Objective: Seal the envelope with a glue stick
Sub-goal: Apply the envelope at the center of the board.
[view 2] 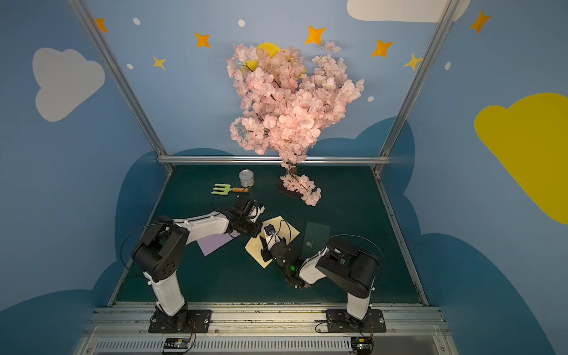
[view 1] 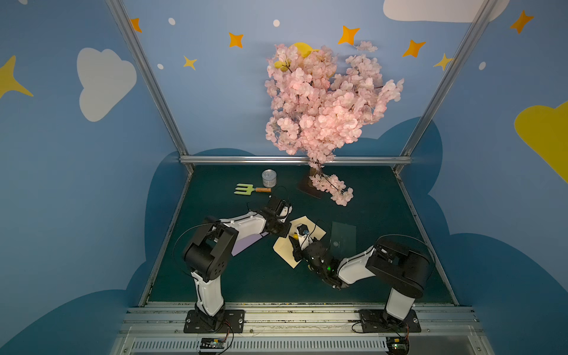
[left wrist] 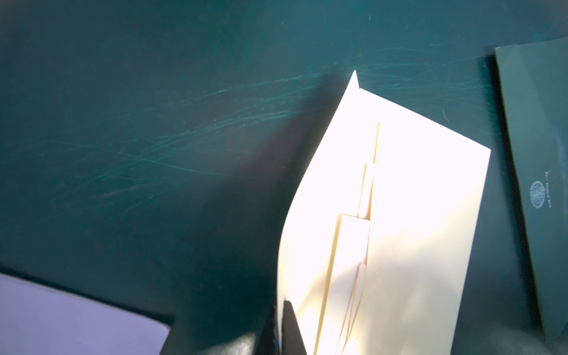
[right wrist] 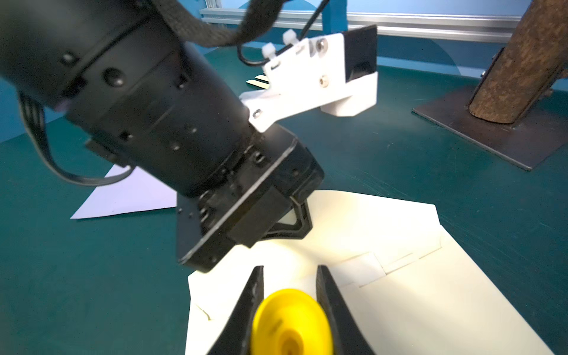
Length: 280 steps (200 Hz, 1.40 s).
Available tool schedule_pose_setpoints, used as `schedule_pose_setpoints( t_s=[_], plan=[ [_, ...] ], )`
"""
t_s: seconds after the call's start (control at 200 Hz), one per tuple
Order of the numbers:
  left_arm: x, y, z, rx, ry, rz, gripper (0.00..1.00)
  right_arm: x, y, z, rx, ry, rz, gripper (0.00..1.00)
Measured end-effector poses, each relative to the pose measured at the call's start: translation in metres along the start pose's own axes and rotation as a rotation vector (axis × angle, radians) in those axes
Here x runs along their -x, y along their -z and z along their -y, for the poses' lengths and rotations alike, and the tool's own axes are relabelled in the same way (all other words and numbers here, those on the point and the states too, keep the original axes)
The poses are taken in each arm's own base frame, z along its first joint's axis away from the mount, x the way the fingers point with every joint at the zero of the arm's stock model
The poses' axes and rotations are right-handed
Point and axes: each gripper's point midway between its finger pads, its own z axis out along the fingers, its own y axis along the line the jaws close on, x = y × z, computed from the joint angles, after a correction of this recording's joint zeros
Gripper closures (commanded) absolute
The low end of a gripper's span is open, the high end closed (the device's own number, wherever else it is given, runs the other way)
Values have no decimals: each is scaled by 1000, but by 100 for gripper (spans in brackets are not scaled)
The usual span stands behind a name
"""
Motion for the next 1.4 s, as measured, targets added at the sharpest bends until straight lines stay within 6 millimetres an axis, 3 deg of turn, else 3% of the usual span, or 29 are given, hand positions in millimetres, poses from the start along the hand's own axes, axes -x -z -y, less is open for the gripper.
schedule_pose_setpoints(
  t_s=[0.08,0.295,0.4,0.551,0.806,0.921,1.061,1.272,1.402],
  plan=[
    [0,0,0,-1,0,1,98,3,-5,13,-28,-18,3,100],
    [0,0,1,-2,-2,0,98,13,-26,70,-170,-49,11,100],
    [0,0,2,-2,-4,0,98,13,-30,81,-198,-49,2,100],
    [0,0,2,-2,-1,0,98,13,-30,74,-186,-48,-4,100],
    [0,0,2,-2,0,0,98,7,-19,8,-45,-48,-27,100],
    [0,0,2,-2,-1,-1,97,5,-16,4,-39,-54,-45,100],
    [0,0,4,-4,-4,-1,98,8,-18,28,-91,-82,-58,100],
    [-1,0,3,3,-8,-3,98,24,-19,100,-239,-194,-45,100],
    [-1,0,3,13,-11,-6,98,51,-11,108,-227,-250,11,100]
  ],
)
